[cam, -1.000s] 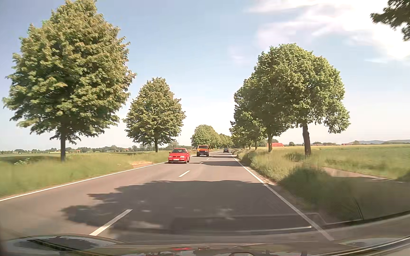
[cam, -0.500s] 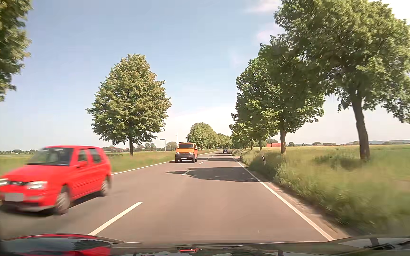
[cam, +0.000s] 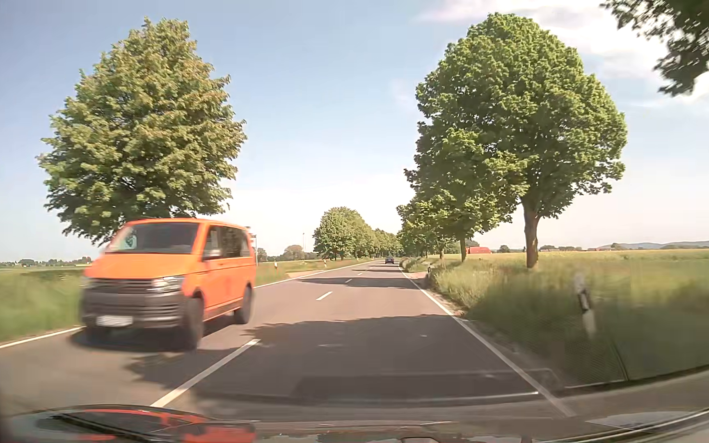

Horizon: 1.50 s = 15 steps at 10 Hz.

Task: Follow the waypoints while adhering to traffic rules and regulations

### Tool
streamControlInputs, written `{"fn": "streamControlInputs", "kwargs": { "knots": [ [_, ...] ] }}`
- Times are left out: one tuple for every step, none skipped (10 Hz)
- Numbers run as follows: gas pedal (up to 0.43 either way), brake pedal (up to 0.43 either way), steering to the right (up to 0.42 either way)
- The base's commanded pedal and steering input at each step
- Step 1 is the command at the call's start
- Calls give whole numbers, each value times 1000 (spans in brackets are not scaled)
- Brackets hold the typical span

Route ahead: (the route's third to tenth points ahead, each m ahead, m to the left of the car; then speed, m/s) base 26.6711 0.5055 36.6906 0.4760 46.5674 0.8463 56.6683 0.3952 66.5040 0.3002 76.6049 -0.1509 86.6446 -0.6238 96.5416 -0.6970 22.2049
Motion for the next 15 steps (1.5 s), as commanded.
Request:
{"fn": "streamControlInputs", "kwargs": {
  "knots": [
    [220, 0, 1],
    [220, 0, 1],
    [220, 0, 1],
    [209, 0, 1],
    [209, 0, 1],
    [209, 0, 1],
    [209, 0, 1],
    [209, 0, 1],
    [209, 0, 1],
    [209, 0, 1],
    [209, 0, 1],
    [209, 0, 1],
    [209, 0, 1],
    [209, 0, 1],
    [209, 0, 1]
  ]
}}
